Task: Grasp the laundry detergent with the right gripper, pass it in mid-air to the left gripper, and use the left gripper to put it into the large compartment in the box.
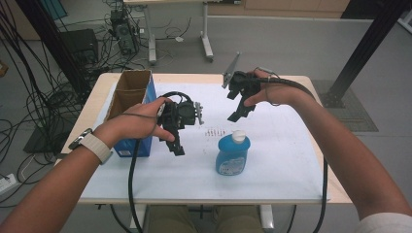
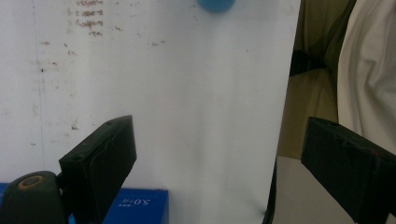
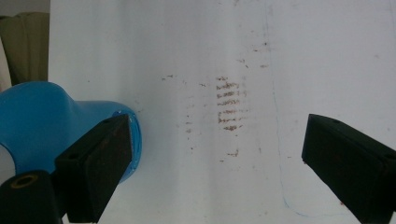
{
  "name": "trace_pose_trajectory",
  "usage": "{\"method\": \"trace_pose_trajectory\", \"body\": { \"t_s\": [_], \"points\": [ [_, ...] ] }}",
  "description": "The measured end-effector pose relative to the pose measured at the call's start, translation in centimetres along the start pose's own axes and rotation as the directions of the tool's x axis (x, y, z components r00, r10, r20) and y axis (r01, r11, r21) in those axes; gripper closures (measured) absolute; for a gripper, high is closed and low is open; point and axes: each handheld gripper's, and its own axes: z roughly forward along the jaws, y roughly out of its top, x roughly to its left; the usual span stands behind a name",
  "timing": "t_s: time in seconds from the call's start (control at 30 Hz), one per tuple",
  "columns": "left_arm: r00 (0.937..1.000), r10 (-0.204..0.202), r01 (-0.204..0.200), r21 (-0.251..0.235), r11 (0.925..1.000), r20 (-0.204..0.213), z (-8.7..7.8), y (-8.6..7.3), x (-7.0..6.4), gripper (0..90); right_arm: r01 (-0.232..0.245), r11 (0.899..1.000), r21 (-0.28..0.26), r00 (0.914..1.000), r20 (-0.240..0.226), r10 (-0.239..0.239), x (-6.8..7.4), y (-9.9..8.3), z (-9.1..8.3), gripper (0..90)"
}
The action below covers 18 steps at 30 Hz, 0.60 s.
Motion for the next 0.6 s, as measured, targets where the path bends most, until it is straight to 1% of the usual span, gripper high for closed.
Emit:
{"method": "trace_pose_trajectory", "body": {
  "t_s": [0.17, 0.3, 0.6],
  "points": [
    [1.0, -0.004, 0.004, -0.001, 1.0, -0.007, 0.01, -0.03, 0.04, 10.0, -0.001, 1.0, -0.001, 1.0, 0.003, 0.001, -0.1, -0.02, 0.03, 8.4],
    [1.0, -0.007, 0.007, 0.0, 1.0, -0.005, -0.05, -0.1, 0.08, 10.1, 0.0, 1.0, -0.006, 1.0, -0.002, 0.0, -0.05, 0.03, 0.02, 8.4],
    [0.9998, -0.017, 0.017, 0.001, 0.9999, -0.007, -0.01, -0.03, 0.2, 10.1, -0.007, 1.0, -0.007, 1.0, 0.001, 0.007, -0.2, -0.27, -0.28, 8.4]
  ]
}}
